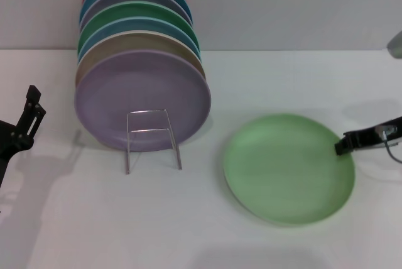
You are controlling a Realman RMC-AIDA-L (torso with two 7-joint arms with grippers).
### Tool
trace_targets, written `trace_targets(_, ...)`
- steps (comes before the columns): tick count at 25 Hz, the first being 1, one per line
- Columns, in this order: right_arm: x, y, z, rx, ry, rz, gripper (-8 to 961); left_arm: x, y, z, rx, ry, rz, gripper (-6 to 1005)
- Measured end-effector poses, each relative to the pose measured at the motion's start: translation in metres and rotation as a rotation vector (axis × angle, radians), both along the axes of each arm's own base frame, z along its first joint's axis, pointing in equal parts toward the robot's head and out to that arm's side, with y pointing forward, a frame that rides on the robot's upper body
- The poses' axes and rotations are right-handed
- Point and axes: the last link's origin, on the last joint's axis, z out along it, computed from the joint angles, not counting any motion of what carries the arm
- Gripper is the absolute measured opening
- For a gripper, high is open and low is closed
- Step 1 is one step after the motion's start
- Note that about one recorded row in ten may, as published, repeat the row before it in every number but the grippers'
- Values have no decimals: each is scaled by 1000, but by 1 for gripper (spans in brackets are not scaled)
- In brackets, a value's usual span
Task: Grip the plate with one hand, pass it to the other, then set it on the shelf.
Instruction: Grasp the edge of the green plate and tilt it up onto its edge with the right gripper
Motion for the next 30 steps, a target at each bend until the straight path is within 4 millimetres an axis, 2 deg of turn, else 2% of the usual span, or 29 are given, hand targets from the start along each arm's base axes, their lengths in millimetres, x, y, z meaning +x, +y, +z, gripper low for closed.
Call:
trace_targets(7,-19,3,25,135,-21,106,20,0,0,0,1,-2,-1,815)
trace_targets(14,-27,6,48,261,-77,188,20,2,-1,0,3,-3,-8,815)
trace_targets(20,-36,17,47,324,-182,292,20,3,0,0,3,0,-17,815)
trace_targets(30,-66,31,38,430,-319,514,20,2,0,1,7,7,-15,815)
